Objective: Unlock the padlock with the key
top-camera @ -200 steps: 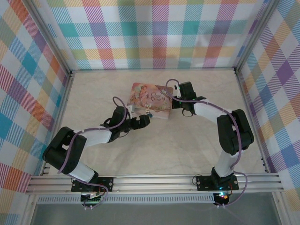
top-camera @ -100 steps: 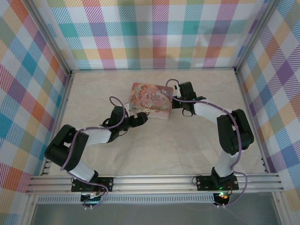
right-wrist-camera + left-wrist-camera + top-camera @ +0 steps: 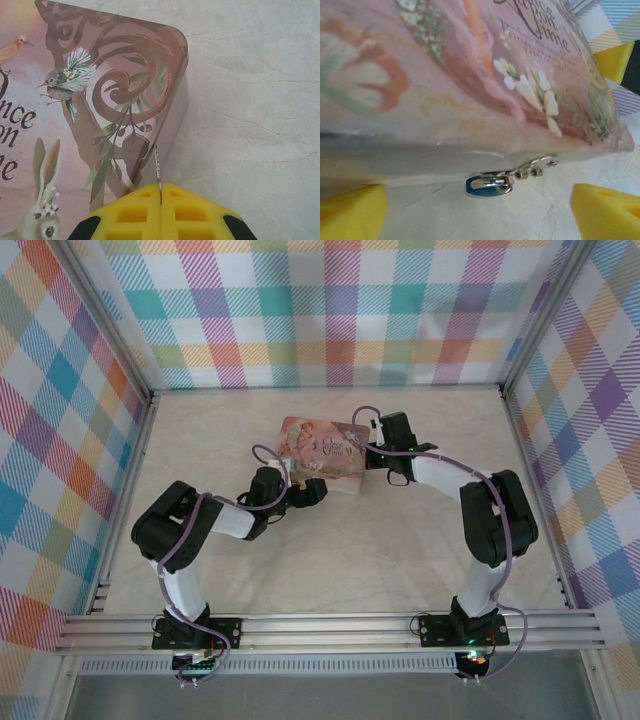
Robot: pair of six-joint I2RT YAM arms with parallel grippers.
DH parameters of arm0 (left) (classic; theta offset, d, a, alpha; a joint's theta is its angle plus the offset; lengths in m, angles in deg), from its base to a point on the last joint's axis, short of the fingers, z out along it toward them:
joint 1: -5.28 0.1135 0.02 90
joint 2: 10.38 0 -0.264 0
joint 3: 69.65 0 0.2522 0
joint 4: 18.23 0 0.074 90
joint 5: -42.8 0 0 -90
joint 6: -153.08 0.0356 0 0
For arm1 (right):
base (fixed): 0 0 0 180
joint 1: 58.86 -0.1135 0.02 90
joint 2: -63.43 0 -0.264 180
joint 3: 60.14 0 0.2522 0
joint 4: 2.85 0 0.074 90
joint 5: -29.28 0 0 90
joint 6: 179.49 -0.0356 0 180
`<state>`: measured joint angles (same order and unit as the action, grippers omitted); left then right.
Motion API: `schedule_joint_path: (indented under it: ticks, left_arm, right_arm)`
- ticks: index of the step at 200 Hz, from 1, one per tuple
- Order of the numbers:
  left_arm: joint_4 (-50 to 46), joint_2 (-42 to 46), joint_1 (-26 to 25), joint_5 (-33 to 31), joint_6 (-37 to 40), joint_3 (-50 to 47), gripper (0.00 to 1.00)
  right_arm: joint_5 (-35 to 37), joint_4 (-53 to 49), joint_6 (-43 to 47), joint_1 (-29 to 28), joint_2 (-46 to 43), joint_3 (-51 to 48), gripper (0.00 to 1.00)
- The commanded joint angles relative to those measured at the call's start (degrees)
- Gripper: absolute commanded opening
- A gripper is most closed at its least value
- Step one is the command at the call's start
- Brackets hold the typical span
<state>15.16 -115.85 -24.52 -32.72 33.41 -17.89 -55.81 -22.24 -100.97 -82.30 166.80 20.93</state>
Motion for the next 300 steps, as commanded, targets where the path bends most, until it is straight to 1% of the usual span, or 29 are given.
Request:
schedule_joint_path:
  ticks: [1, 16, 34, 52, 66, 72, 94, 103, 107, 134, 155, 174, 188, 216, 251, 282, 300]
  left_arm:
    - [6.73, -3.49, -1.04, 4.76, 0.78, 2.15, 0.9]
    - [9.36, -5.43, -1.05, 7.46, -0.26, 3.13, 0.87]
    - [9.49, -6.63, -1.09, 7.83, -1.48, 4.27, 0.86]
    - [12.35, -7.46, -1.14, 8.77, -1.96, 4.36, 0.84]
    - [12.43, -7.71, -1.14, 9.01, -1.86, 4.69, 0.83]
    - [12.82, -7.78, -1.14, 9.43, -1.52, 4.71, 0.8]
    - [12.51, -8.2, -1.14, 10.79, -1.28, 5.55, 0.79]
    - [13.14, -8.56, -1.14, 11.6, -1.29, 5.76, 0.74]
    - [13.49, -8.62, -1.14, 11.89, -1.32, 5.77, 0.73]
    - [14.12, -8.8, -1.14, 11.46, -1.63, 5.83, 0.73]
    - [14.81, -8.27, -1.13, 9.69, -1.35, 4.92, 0.77]
    - [19.34, -8.29, -1.14, 8.2, -2.14, 3.08, 0.78]
    - [22.66, -8.57, -1.09, 8.19, -3.04, 2.11, 0.75]
    - [25.47, -8.62, -1.05, 9.35, -4.47, 1.08, 0.7]
    - [25.6, -7.79, -1.05, 8.73, -4.17, -0.47, 0.7]
    - [24.89, -9.07, -1.05, 7.54, -4.87, 0.97, 0.74]
    - [25.82, -10.46, -1.05, 8.35, -5.7, 2.4, 0.73]
  right_arm:
    - [-0.7, -0.11, 0.07, -0.28, 1.21, 1.86, 0.0]
    - [-0.89, -0.27, 0.06, -0.29, 1.6, 2.16, 0.0]
    - [-1.0, -0.33, -0.03, -0.38, 1.74, 2.3, 0.0]
    - [-0.99, -0.43, -0.11, -0.37, 1.83, 2.3, 0.0]
    - [-0.95, -0.55, -0.09, -0.38, 1.89, 2.41, 0.0]
    - [-0.99, -0.67, -0.04, -0.36, 1.92, 2.39, 0.0]
    - [-0.95, -0.7, -0.1, -0.37, 2.07, 2.53, 0.0]
    - [-0.91, -0.75, -0.2, -0.41, 2.05, 2.48, 0.0]
    - [-0.95, -0.71, -0.2, -0.46, 2.06, 2.48, 0.0]
    - [-0.73, -0.88, -0.29, -0.46, 1.93, 2.43, 0.0]
    - [-0.75, -0.95, -0.36, -0.55, 1.93, 2.3, 0.0]
    - [-0.61, -1.05, -0.38, -0.5, 1.92, 2.22, 0.0]
    - [-0.48, -1.09, -0.38, -0.55, 1.96, 2.21, 0.0]
    - [-0.21, -1.26, -0.31, -0.55, 1.83, 2.42, 0.0]
    - [-0.14, -1.48, -0.03, -0.53, 1.76, 2.3, 0.0]
    - [-0.59, -1.31, -0.29, -0.63, 1.87, 2.37, 0.0]
    - [-0.6, -1.37, -0.29, -0.73, 1.88, 2.39, 0.0]
